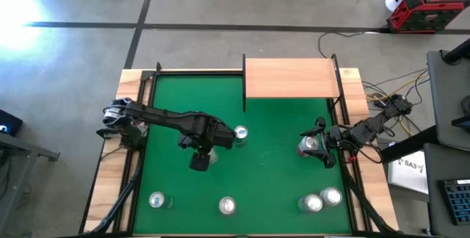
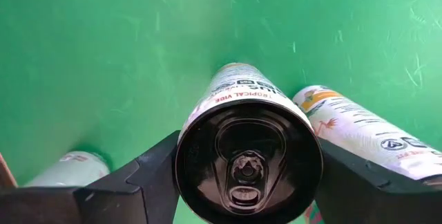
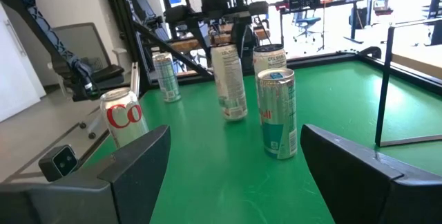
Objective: Place canned beverage on shelf
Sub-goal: Move the bottom white-yellow soda can to the center of the table, then move the left red-silver soda can to the center of the table
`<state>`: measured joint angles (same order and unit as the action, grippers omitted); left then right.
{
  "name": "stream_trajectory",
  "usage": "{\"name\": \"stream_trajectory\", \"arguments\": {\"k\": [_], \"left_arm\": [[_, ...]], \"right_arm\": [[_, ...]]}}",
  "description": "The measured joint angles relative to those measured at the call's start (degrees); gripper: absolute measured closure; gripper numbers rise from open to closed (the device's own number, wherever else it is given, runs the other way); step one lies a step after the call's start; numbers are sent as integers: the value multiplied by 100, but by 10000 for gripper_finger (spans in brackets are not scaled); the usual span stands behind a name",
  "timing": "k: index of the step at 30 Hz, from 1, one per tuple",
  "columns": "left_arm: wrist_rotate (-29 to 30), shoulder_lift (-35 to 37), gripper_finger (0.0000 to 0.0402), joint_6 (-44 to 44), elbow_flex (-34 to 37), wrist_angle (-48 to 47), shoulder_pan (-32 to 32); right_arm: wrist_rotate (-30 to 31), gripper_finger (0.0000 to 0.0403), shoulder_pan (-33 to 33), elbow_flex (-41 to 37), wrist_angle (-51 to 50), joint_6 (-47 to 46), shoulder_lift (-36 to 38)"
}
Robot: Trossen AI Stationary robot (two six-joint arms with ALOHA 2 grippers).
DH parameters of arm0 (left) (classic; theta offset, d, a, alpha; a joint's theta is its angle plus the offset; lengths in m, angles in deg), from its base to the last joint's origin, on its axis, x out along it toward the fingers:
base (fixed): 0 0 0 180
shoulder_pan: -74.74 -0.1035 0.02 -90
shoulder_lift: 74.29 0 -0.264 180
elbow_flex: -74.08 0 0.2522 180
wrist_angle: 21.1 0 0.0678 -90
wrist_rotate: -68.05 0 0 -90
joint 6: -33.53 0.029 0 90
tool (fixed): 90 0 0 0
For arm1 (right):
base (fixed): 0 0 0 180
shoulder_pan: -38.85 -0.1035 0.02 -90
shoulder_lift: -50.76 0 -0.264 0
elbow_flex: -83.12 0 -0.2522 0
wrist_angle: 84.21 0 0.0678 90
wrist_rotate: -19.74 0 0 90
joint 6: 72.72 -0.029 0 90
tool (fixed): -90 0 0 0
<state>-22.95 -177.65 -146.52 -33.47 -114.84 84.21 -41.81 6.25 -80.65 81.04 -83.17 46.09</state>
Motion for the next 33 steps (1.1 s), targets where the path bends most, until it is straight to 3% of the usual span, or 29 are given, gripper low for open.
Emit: {"name": "stream_trajectory", "arguments": {"k": [11, 16, 30, 33], "left_arm": [[-21, -246, 157, 16, -31, -121, -59], [6, -248, 147, 490, -31, -216, -59], [257, -279, 16, 1573, -403, -459, -40], [208, -279, 7, 1783, -540, -451, 16]], "right_arm": [[0, 87, 0, 1, 2, 2, 0], [0, 87, -1, 0, 2, 2, 0], [1, 87, 0, 1, 2, 0, 0], [0, 87, -2, 0, 1, 1, 0]]}}
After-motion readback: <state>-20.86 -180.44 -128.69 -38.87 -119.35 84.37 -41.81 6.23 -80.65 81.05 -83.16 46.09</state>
